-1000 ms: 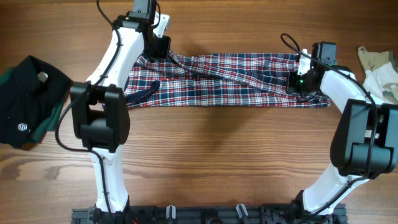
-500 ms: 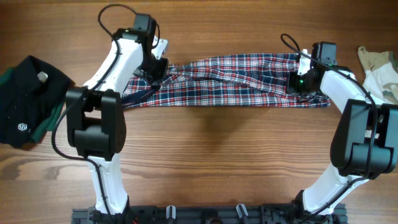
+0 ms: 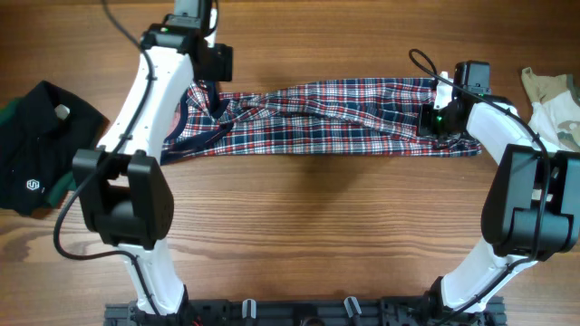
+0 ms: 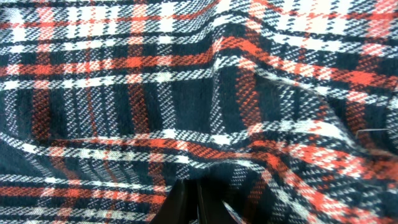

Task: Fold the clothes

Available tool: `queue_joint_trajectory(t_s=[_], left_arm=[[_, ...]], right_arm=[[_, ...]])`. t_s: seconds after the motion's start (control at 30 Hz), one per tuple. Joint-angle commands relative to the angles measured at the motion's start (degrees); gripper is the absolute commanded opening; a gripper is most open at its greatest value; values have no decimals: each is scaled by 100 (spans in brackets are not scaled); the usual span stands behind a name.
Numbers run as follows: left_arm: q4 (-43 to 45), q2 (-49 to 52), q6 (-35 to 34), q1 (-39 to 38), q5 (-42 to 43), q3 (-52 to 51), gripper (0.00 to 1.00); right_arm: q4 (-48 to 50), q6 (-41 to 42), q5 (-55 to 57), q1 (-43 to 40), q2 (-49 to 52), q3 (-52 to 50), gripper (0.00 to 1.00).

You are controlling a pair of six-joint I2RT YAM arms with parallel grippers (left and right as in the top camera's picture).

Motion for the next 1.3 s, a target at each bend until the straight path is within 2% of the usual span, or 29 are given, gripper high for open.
queue_joint_trajectory(t_s=[0.0,0.1,0.2,0.23,0.3,0.53,0.57,0.63,0.67,0.8,0.9,1.0,1.13,1.17,1.23,1.27], left_arm=[[133,103,-1589,535,76,2,77],[310,315,-2267,802,201,-11,77],[730,682,-2275,868,837,-11,78],[787,833,-2282,868,894,-11,73],[870,1069,-2382,872,898,-11,65],[1259,1456,-2356,951,892,-11,62],[1300,1460,-2356,997,890,-11,54],[1327,1460,-2356,1115,892,-11,12],[1294,1460,-2356,1224,896,-11,4],[1211,1460,-2227,1401,898,-11,4],[1266,1460,-1683,1427,894,-11,4],[1309,1467,-1010,1447,896,-11,17],[1357,1617,-811,1484,813,-11,21],[1397,1655,-811,1484,831,-11,24],[1537,1648,-807,1484,1261,-9,47],[1585,1635,-807,1486,1467,-4,53]], right_arm=[[-70,39,212,7,175,-240,6],[-74,39,212,7,175,-240,6],[-76,39,212,7,177,-240,7],[-83,39,212,7,177,-240,6],[-83,37,210,7,177,-240,7],[-81,37,212,7,175,-240,6],[-83,39,212,7,175,-240,7],[-81,37,212,7,175,-240,7],[-81,39,214,7,175,-240,7],[-79,37,212,7,175,-240,7],[-85,37,212,7,175,-240,7],[-74,39,214,7,175,-240,7],[-76,37,214,7,175,-240,7],[-76,37,214,7,175,-240,7],[-76,37,214,7,175,-240,7],[-76,37,214,7,175,-240,7]])
